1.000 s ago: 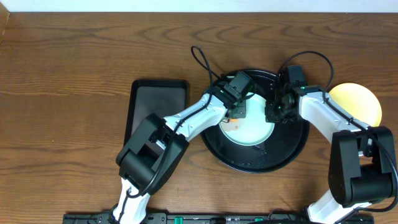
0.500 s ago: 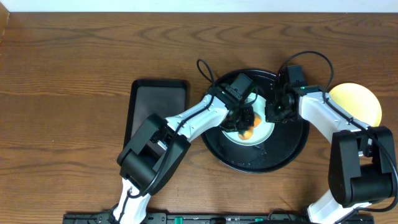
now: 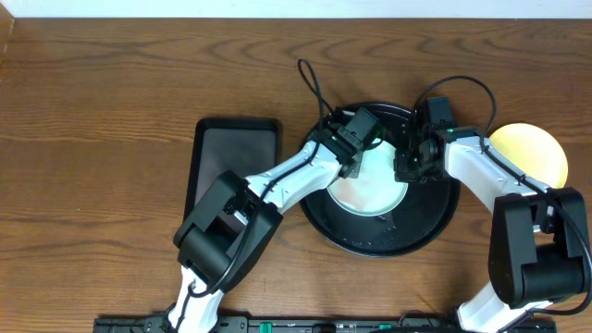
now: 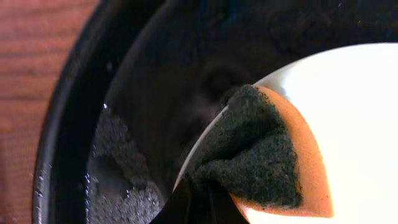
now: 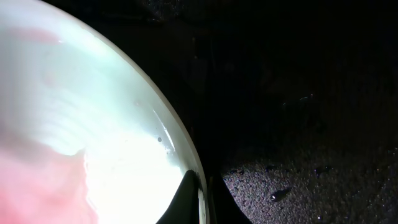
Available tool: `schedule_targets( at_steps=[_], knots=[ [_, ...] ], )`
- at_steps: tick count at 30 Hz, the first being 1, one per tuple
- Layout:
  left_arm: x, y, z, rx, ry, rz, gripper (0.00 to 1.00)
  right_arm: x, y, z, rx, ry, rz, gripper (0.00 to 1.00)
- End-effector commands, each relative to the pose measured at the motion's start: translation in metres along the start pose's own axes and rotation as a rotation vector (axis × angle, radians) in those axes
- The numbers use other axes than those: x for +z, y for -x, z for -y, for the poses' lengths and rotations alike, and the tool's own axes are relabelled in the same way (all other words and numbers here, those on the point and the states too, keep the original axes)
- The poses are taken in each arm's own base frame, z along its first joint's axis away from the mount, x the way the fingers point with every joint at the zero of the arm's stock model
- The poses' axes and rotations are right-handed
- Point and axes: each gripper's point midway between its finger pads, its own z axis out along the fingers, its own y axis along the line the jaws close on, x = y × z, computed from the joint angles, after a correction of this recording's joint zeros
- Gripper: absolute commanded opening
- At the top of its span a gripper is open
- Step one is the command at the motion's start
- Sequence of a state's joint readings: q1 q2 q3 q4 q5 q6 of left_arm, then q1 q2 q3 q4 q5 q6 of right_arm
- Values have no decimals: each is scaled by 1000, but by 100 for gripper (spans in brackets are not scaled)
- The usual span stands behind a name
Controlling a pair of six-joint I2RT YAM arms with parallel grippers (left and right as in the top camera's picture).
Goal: Clean dirty plates on tray and stack at the side
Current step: 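Scrub the light-green plate with the sponge while right gripper holds rim, then place the sponge with the left gripper onto the rectangular tray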
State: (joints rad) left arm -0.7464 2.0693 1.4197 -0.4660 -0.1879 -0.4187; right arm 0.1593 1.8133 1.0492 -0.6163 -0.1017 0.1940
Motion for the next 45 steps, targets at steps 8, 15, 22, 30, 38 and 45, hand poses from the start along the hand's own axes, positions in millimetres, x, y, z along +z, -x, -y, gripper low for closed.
schedule_targets(
  at_steps=[8, 15, 22, 30, 38, 45],
  knots=[
    [11, -12, 61, -105, -284, -67, 8, 15, -12, 9, 20, -43, -48, 1],
    [5, -37, 83, -39, -304, -119, 8, 15, -12, 9, 20, -43, -48, 1],
    [8, -63, 42, 28, -167, -231, 7, 15, -14, 9, 21, -45, -56, 1],
    [-1, -73, -1, 11, -25, -309, 7, 15, -13, 9, 21, -44, -52, 1],
    [-58, -3, -8, -75, -107, -121, 7, 15, -13, 9, 21, -45, -54, 1],
    [-107, 30, -86, -241, -73, -47, 8, 15, -14, 9, 21, -45, -54, 1]
  ],
)
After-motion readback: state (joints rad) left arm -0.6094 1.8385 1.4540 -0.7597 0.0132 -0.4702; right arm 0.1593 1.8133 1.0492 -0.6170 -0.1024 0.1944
